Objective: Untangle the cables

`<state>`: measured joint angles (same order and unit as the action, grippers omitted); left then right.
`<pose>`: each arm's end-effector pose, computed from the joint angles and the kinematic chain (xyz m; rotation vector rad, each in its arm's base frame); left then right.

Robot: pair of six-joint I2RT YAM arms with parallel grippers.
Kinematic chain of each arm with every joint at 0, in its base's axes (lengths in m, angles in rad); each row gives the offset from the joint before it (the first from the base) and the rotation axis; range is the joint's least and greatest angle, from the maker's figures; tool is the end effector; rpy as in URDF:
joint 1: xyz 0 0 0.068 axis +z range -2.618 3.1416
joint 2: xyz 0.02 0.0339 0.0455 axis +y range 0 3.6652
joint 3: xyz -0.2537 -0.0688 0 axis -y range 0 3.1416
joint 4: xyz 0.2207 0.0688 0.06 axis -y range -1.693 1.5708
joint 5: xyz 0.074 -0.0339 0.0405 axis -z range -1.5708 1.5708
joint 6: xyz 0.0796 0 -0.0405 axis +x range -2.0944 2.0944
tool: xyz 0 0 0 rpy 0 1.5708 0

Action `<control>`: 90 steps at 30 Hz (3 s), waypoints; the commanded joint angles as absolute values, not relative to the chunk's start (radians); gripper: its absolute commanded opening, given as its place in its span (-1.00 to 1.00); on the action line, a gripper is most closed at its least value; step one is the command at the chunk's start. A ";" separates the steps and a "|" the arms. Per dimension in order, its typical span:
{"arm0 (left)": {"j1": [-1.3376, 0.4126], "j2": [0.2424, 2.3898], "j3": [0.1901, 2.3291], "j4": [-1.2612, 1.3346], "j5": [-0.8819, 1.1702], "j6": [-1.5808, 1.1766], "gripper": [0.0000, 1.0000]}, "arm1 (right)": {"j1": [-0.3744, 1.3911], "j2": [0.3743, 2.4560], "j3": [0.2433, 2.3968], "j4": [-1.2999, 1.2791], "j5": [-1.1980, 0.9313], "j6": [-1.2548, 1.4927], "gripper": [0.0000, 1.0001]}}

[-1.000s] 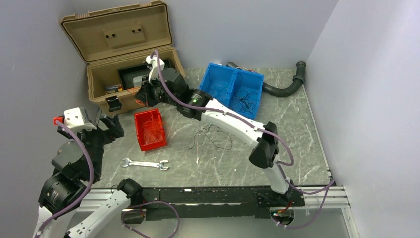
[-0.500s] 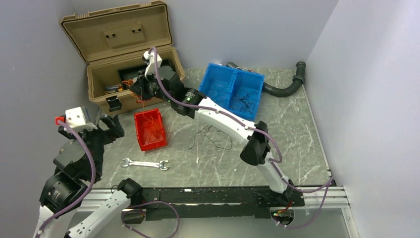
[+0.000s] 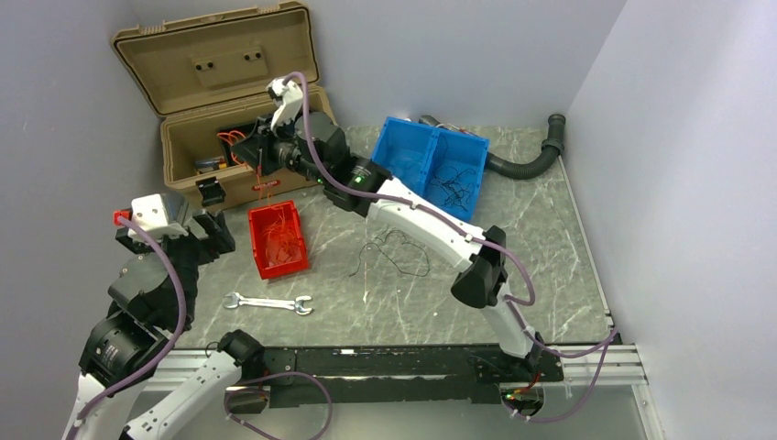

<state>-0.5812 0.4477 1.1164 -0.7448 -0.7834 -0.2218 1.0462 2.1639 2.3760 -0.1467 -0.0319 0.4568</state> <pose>0.0787 0.0155 0.3973 -0.3002 1.5968 0.0274 0.2573 0.4498 0.4390 -0.5014 1.5562 1.2106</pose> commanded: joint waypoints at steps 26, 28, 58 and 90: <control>-0.577 0.469 1.121 -0.739 -0.784 -0.205 0.80 | 1.017 2.375 2.060 -0.054 0.065 0.528 -1.00; -0.578 0.469 1.118 -0.739 -0.785 -0.207 0.80 | 1.017 2.392 2.048 -0.061 0.063 0.535 -1.00; -0.578 0.628 1.113 -0.720 -0.665 -0.285 0.90 | 1.024 2.190 2.219 -0.559 0.161 0.394 0.29; -0.560 1.043 0.816 -0.392 0.268 -0.468 0.88 | 0.514 1.738 1.120 -0.271 -0.283 0.276 1.00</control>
<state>-0.5694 1.0245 0.8371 -0.5026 0.1467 -0.4114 0.5247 1.6474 1.0527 -0.3725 -0.1558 0.2974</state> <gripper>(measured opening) 0.972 0.997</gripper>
